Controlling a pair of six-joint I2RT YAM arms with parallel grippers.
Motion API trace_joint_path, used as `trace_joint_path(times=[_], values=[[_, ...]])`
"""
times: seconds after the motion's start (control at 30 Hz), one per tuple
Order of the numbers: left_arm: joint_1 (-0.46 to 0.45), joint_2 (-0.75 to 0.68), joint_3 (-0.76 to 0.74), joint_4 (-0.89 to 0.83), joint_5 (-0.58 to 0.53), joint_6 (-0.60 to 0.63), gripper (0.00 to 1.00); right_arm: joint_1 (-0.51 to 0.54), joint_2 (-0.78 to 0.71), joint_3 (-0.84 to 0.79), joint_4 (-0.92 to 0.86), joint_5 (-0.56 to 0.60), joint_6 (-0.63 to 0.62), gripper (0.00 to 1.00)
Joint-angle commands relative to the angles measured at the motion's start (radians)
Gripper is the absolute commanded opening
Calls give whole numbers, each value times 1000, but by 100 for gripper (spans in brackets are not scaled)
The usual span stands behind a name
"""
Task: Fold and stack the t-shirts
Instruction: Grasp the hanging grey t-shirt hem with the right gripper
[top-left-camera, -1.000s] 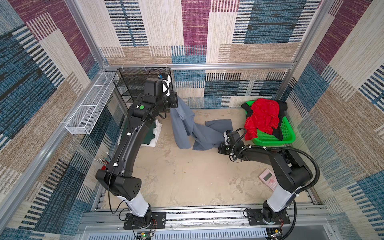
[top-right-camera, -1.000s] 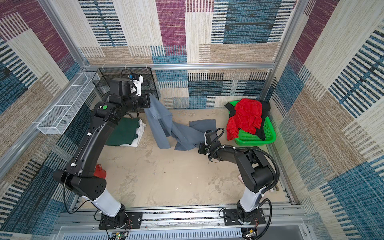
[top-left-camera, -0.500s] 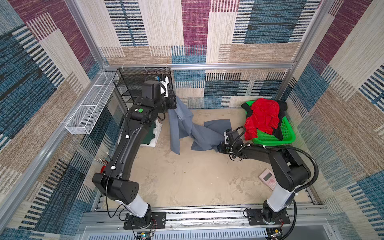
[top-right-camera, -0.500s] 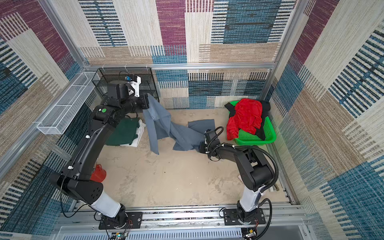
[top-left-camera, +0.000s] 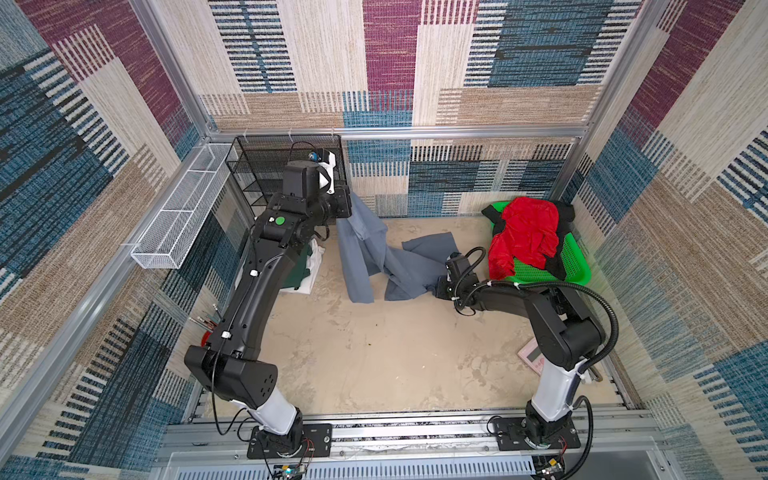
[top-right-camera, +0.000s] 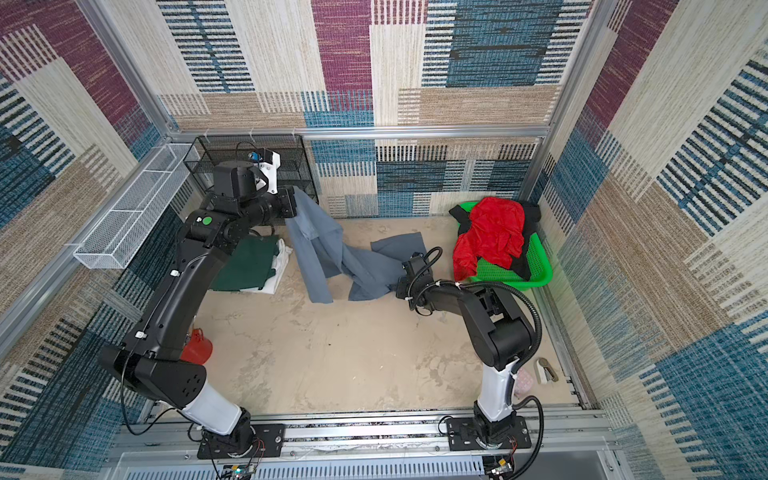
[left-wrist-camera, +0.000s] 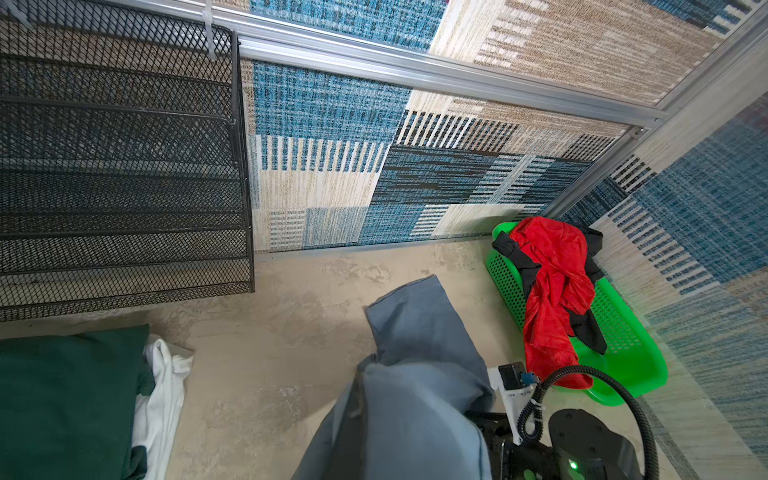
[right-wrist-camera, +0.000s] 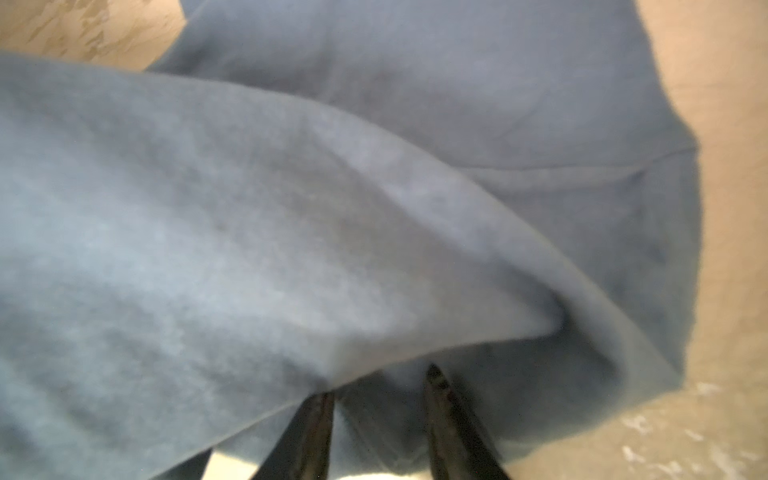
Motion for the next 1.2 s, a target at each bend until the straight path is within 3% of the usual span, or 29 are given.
trace_joint_path(times=[0.0,0.2,0.7,0.77,0.87,1.03,1.17], values=[[6,-8,-5,29,-7,1,0,-1,17,-21,-139,-24,-19,24],[17,-14,-19,32,-13,5,0,-3,-42,-32,-150,16,-50,0],[22,-86,-124,93,-36,9,0,-22,-213,-41,-230,40,-63,0],[22,-86,-134,101,-27,4,0,-27,-206,-34,-238,14,-59,29],[22,-81,-136,103,-16,1,0,-28,-174,-34,-234,-11,-45,58],[22,-80,-136,103,-10,-2,0,-35,-115,-36,-223,3,-14,72],[22,-80,-136,107,-10,0,0,-43,-79,-35,-183,-26,-14,70]])
